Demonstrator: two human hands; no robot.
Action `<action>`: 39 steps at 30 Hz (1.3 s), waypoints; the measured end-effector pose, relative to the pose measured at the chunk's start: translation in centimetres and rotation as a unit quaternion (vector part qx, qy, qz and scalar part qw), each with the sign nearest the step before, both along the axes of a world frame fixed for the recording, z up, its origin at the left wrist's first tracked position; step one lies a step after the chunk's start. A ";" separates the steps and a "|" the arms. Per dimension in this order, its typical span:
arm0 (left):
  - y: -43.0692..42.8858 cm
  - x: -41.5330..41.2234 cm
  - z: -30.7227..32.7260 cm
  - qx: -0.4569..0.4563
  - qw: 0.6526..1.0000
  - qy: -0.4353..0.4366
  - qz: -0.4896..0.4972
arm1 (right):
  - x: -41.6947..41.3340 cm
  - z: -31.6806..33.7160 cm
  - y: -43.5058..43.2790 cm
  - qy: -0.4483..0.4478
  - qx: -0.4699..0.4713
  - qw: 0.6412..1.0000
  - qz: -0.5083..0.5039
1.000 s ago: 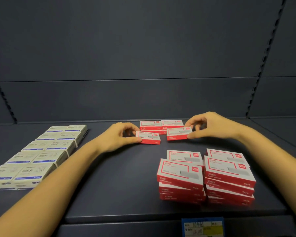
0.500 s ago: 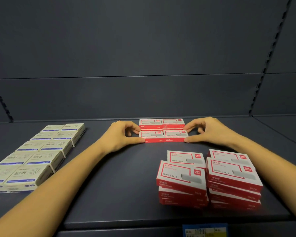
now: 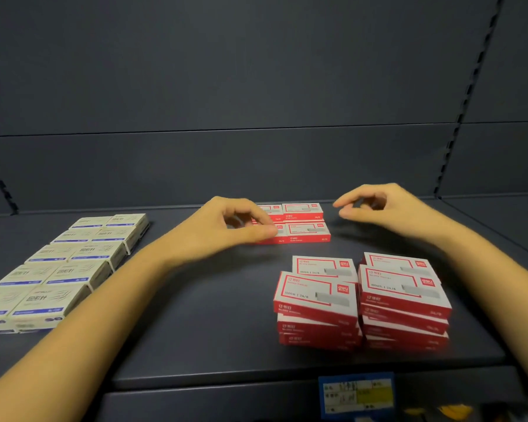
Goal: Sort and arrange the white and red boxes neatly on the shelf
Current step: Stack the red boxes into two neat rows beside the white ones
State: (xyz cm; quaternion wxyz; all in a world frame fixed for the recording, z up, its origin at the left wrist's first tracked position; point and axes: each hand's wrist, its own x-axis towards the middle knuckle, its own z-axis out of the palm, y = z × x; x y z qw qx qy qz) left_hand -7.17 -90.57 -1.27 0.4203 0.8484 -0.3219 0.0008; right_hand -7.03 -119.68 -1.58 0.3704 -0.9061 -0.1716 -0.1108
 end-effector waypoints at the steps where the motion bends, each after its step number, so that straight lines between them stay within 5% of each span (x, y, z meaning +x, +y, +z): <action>1: 0.0 -0.8 0.5 0.010 0.999 0.010 -0.047 | -0.8 0.6 -0.2 -0.004 0.007 1.000 0.010; 9: 0.2 -3.5 0.8 0.057 0.980 0.046 -0.183 | -8.0 3.5 -1.6 -0.005 -0.085 0.992 0.089; 21: -0.2 -3.8 0.3 0.046 0.983 -0.009 -0.175 | -12.1 2.7 -2.7 0.016 -0.209 0.976 0.061; 31: 1.2 -1.6 0.7 -0.028 0.997 -0.060 -0.032 | -11.3 2.9 -2.5 0.002 -0.278 0.959 0.061; 39: 2.4 2.1 -0.8 -0.004 0.993 -0.077 0.094 | -7.0 4.0 -0.7 0.027 -0.185 0.980 0.066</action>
